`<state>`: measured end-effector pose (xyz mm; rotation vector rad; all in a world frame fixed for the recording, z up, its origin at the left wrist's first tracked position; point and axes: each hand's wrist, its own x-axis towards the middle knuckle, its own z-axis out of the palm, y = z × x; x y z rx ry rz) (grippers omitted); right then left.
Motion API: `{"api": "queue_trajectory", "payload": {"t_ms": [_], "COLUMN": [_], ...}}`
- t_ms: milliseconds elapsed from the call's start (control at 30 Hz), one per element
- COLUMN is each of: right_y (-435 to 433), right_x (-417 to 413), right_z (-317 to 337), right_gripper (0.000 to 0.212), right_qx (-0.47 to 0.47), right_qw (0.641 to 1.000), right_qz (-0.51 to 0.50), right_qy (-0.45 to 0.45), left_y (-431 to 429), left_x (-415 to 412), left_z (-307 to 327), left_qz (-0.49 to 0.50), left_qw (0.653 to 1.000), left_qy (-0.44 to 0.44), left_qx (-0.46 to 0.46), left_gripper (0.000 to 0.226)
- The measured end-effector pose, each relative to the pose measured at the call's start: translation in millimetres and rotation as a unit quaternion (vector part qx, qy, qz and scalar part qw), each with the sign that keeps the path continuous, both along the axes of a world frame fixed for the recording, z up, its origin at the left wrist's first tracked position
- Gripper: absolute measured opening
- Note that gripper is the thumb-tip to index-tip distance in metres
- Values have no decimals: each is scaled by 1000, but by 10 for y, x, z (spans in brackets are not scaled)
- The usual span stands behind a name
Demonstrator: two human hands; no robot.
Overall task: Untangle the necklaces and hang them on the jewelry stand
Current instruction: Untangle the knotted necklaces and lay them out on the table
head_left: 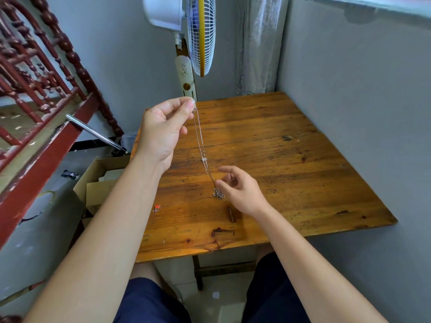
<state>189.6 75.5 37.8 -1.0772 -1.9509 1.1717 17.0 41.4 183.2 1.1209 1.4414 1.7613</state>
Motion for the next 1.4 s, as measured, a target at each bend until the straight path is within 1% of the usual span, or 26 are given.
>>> {"api": "queue_trajectory", "payload": {"t_ms": [67, 133, 167, 233, 300, 433, 600, 667, 767, 800, 833, 900, 967, 1100, 1200, 1267, 1333, 1400], "right_y": [-30, -61, -66, -51, -19, 6, 10, -1, -34, -54, -67, -77, -103, -152, -119, -85, -37, 26], "right_x": [-68, -134, -163, -188, -159, -57, -109, -150, -206, -224, -242, -257, -235, -105, 17, 76, 134, 209], "right_z": [123, 242, 282, 327, 348, 375, 411, 424, 461, 491, 518, 564, 615, 663, 688, 702, 714, 714], "right_gripper": [46, 46, 44, 33, 23, 22, 21, 26, 43, 44, 41, 27, 16, 14, 19, 24, 28, 29], "right_qx": [-33, -60, -56, -20, -14, -89, -50, -48, -29, -16, -1, 19, 9, -49, -115, -163, -219, -271], "right_qw": [997, 990, 987, 985, 985, 981, 988, 988, 988, 989, 989, 988, 985, 980, 974, 964, 941, 908], "right_qz": [4, 21, 28, 16, -8, 11, 19, 31, 58, 60, 58, 46, 45, 27, 31, 36, 21, 1], "right_qy": [75, 127, 146, 169, 172, 172, 143, 145, 139, 133, 133, 146, 163, 191, 190, 209, 258, 319], "left_y": [-28, -52, -60, -78, -100, -160, -226, -260, -316, -336, -352, -383, -412, -434, -427, -411, -395, -400], "left_x": [-5, -7, -8, -10, -17, -68, -79, -78, -80, -78, -75, -57, -38, -71, -125, -185, -275, -380], "left_z": [-40, -99, -127, -175, -218, -301, -335, -300, -240, -220, -205, -182, -168, -238, -369, -453, -517, -573], "left_qz": [-7, -15, -20, -24, -16, 7, -4, -9, -23, -30, -38, -55, -59, -18, 14, 51, 93, 123], "left_qw": [1000, 1000, 1000, 999, 999, 999, 998, 998, 996, 994, 993, 990, 989, 990, 992, 992, 987, 978], "left_qy": [6, 16, 19, 26, 31, 13, 15, 28, 69, 81, 92, 108, 115, 118, 88, 39, -39, -108], "left_qx": [-2, -11, -15, -22, -29, -45, -64, -62, -59, -60, -62, -67, -68, -73, -91, -108, -122, -131], "left_gripper": [12, 11, 11, 12, 13, 14, 15, 13, 11, 11, 11, 11, 11, 9, 9, 10, 11, 11]}}
